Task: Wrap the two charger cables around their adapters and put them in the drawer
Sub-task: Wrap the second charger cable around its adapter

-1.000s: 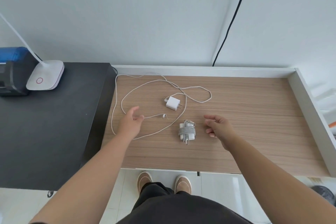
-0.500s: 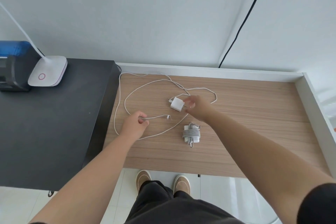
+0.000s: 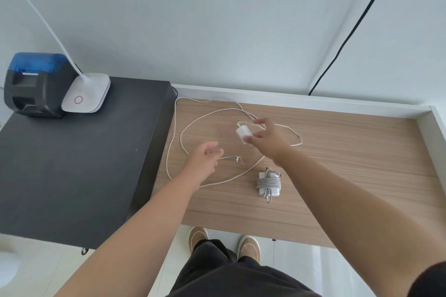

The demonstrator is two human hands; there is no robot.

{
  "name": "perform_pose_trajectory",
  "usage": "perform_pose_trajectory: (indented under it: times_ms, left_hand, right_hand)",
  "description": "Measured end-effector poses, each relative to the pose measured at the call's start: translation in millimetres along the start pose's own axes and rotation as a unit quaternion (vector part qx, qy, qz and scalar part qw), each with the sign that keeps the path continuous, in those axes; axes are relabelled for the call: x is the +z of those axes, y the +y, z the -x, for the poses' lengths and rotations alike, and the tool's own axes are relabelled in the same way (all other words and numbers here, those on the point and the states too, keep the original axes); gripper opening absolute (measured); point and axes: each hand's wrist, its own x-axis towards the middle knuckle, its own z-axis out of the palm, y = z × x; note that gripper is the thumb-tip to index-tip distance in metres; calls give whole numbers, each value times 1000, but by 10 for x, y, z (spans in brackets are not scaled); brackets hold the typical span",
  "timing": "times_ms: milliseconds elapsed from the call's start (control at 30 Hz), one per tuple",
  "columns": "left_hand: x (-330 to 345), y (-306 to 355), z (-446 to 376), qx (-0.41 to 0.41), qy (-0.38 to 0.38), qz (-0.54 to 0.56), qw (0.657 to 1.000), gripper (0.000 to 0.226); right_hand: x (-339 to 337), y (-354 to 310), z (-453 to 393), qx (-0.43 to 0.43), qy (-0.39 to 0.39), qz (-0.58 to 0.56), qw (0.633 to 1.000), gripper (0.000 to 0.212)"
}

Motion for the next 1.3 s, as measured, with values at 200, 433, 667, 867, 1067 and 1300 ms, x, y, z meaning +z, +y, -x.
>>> perform_pose_trajectory:
  times_ms: [200, 433, 667, 867, 1067, 1300]
  left_hand:
    - [-3, 610, 288, 60, -97, 133, 985, 26]
    - [-6, 857, 605, 95, -126, 185, 970, 39]
    - [3, 881, 780, 158, -66, 200, 965, 21]
    - [-21, 865, 911, 192, -82, 84, 974, 32]
    - [-139, 907, 1026, 212, -23, -33, 976, 31]
    - [-252, 931, 1094, 259, 32, -101, 960, 34]
  right_hand:
    - [-119, -300, 473, -18, -169, -417, 893, 28]
    - [-278, -432, 788, -90, -215, -384, 893, 38]
    - [-442, -472, 882, -189, -41, -182, 964, 20]
    - [-579, -692, 917, -187, -139, -49, 971, 25]
    - [-660, -837, 943, -206, -185, 9, 961, 26]
    - [-908, -1070, 918, -213, -151, 156, 953, 19]
